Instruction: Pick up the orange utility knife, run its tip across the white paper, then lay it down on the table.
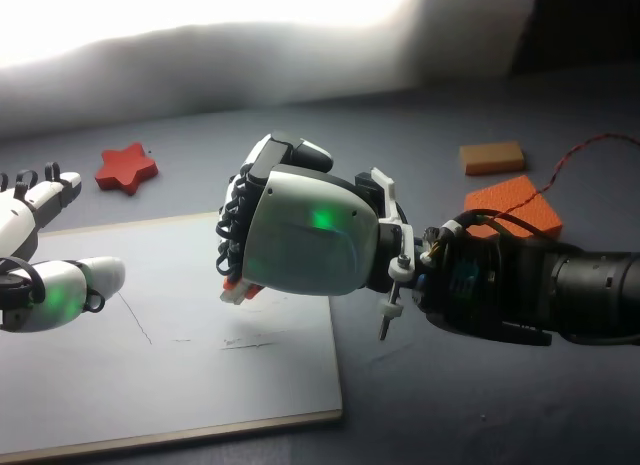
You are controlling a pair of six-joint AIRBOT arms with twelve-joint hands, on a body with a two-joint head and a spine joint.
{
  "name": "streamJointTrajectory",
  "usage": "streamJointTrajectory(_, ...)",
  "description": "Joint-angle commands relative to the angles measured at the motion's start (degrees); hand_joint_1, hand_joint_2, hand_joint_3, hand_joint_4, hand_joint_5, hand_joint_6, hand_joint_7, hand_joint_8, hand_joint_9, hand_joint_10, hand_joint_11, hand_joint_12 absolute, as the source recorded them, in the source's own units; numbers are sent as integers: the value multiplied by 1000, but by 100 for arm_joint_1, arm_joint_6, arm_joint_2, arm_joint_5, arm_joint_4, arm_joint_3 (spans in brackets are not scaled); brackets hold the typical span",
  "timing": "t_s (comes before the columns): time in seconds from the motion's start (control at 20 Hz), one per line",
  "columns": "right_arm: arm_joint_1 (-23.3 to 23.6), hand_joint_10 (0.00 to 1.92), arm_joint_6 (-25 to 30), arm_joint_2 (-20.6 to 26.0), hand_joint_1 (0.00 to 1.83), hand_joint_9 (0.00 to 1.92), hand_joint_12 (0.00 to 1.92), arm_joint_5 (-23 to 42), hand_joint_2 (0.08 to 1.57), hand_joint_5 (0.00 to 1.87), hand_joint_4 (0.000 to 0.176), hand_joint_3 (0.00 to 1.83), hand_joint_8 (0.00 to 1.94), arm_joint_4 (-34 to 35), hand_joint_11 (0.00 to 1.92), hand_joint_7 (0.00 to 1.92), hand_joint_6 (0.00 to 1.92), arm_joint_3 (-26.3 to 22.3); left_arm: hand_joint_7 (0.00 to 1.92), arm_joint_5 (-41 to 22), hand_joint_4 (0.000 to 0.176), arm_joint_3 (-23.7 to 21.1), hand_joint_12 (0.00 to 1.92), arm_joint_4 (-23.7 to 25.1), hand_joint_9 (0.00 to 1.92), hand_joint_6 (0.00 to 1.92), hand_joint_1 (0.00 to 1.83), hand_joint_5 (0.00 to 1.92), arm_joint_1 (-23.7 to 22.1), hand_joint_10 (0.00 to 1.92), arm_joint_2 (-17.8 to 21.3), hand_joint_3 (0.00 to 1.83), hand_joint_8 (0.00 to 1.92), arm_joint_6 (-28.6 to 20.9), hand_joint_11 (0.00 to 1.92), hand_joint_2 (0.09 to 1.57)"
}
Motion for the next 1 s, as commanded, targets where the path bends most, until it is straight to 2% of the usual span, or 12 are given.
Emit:
streamJointTrajectory(0.0,28,1921,-103,36,1479,1658,1921,616,1019,1391,176,504,1941,229,1726,1543,1921,-31,135,-510,3,4,361,272,154,0,84,0,-25,3,26,0,0,19,0,1325)
streamJointTrajectory(0.55,-212,1921,33,750,1507,1660,1921,666,1005,1385,176,499,1941,-234,1712,1554,1921,-882,130,-511,7,0,419,271,148,0,44,0,-39,2,26,2,3,-23,0,1332)
streamJointTrajectory(0.75,-42,1921,62,1094,1489,1663,1921,748,1014,1384,176,502,1941,-254,1722,1554,1921,-1323,99,-511,8,-11,351,270,135,0,33,0,-67,0,26,1,1,-29,0,1334)
streamJointTrajectory(0.95,257,1921,286,1504,1487,1648,1921,634,1013,1363,176,505,1941,-130,1710,1532,1921,-2078,117,-511,8,-26,368,271,141,0,43,0,-67,2,26,0,4,-29,0,1331)
